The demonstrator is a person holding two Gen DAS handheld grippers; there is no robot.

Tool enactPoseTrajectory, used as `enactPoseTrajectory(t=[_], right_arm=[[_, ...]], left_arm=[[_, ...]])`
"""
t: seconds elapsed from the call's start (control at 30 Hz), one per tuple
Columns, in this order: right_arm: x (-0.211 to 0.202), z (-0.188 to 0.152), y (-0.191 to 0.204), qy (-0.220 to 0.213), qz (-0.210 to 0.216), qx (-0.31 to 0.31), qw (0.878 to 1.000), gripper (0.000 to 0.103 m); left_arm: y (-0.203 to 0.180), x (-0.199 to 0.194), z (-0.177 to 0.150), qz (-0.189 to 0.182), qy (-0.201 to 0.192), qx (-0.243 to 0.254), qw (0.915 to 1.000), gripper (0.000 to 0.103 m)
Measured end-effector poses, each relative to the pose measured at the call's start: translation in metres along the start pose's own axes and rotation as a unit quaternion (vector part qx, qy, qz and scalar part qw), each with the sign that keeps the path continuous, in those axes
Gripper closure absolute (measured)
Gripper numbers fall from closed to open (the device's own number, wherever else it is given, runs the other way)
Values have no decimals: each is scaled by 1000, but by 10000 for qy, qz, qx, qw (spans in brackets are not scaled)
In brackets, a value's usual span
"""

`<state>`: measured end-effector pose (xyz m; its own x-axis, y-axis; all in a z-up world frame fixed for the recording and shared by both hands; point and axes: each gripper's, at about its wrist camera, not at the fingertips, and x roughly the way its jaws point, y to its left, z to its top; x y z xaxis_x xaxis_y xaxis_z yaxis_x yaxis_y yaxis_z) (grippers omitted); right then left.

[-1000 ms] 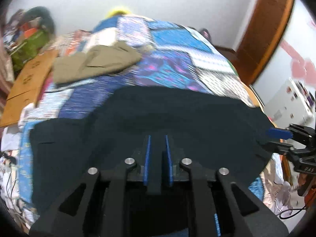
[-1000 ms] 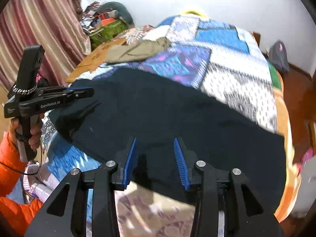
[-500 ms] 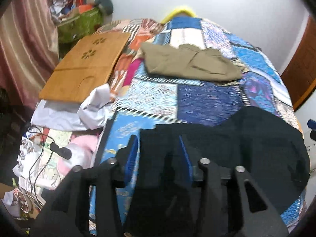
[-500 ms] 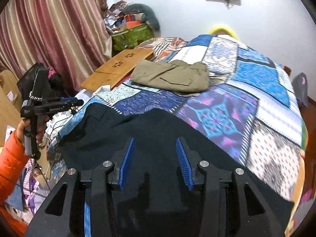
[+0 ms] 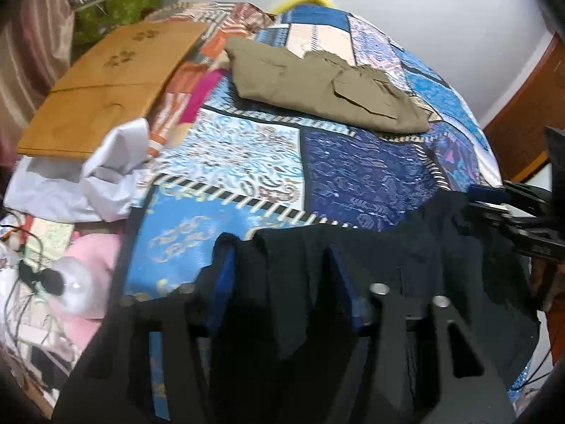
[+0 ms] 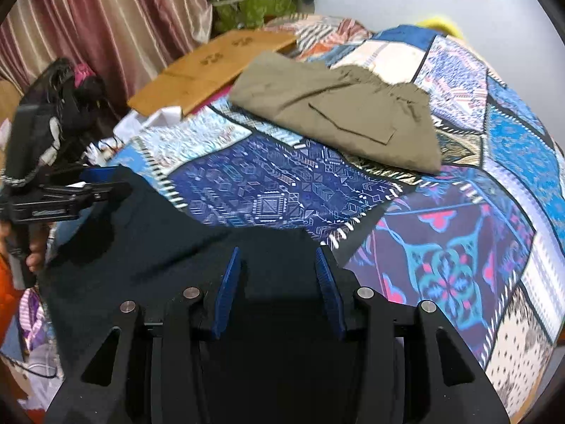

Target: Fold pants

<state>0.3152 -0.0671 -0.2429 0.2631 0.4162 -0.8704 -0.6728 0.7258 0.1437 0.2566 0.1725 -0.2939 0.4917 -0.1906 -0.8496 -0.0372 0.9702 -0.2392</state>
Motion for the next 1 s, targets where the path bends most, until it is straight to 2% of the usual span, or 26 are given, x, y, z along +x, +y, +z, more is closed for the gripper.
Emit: enactPoseTrajectory(t=[0.03, 0.13, 0.2, 0.23, 0.27, 0.37, 0.47, 0.57, 0.63, 0.7, 0.77, 0.8, 0.83, 0.93, 1.0], right_arm=[[5, 1, -1, 72, 17, -28, 10000, 62], [15, 0, -1, 191, 125, -117, 9997, 62], [16, 0, 1, 193, 139, -189, 9995, 68], [15, -1, 4, 159, 8, -291, 9995, 83], [12, -1, 5, 106, -40, -345, 9993, 91], [3, 0, 4, -115, -45, -368, 9992, 96], [0, 5, 7, -299, -197, -402, 9985, 97], [8, 14, 10, -250, -351, -416, 9982, 97], [13, 18, 12, -124, -486, -408, 9979, 95], [9, 18, 10, -118, -517, -222, 9983, 90], [-3, 16, 8, -230, -518, -22, 9984, 71], [-11, 14, 8, -326, -479, 8, 9983, 66], [-17, 12, 10, -385, -448, -2, 9983, 64], [-35, 5, 25, -513, -293, -125, 9982, 64], [-38, -1, 37, -490, -155, -247, 9984, 64]], left_arm=[[-1, 0, 0, 6, -23, 23, 10000, 57], [-3, -4, -1, 38, -145, 142, 9998, 73], [-4, -8, -1, 52, -215, 188, 9996, 80], [-6, -10, -1, 71, -252, 231, 9994, 81], [-8, -12, -2, 154, -308, 297, 9990, 83], [-11, -19, 1, 451, -508, 453, 9967, 84], [-4, -23, 9, 528, -631, 394, 9958, 84], [-1, -16, 19, 679, -543, 389, 9955, 83], [-1, -8, 23, 830, -346, 483, 9948, 79], [2, -12, 26, 965, -327, 487, 9936, 72], [2, -27, 28, 1269, -526, 551, 9890, 71], [2, -40, 28, 1534, -727, 587, 9837, 71], [3, -48, 27, 1545, -814, 599, 9828, 71], [3, -72, 23, 1089, -858, 545, 9888, 71], [-5, -79, 14, 965, -859, 638, 9896, 71]])
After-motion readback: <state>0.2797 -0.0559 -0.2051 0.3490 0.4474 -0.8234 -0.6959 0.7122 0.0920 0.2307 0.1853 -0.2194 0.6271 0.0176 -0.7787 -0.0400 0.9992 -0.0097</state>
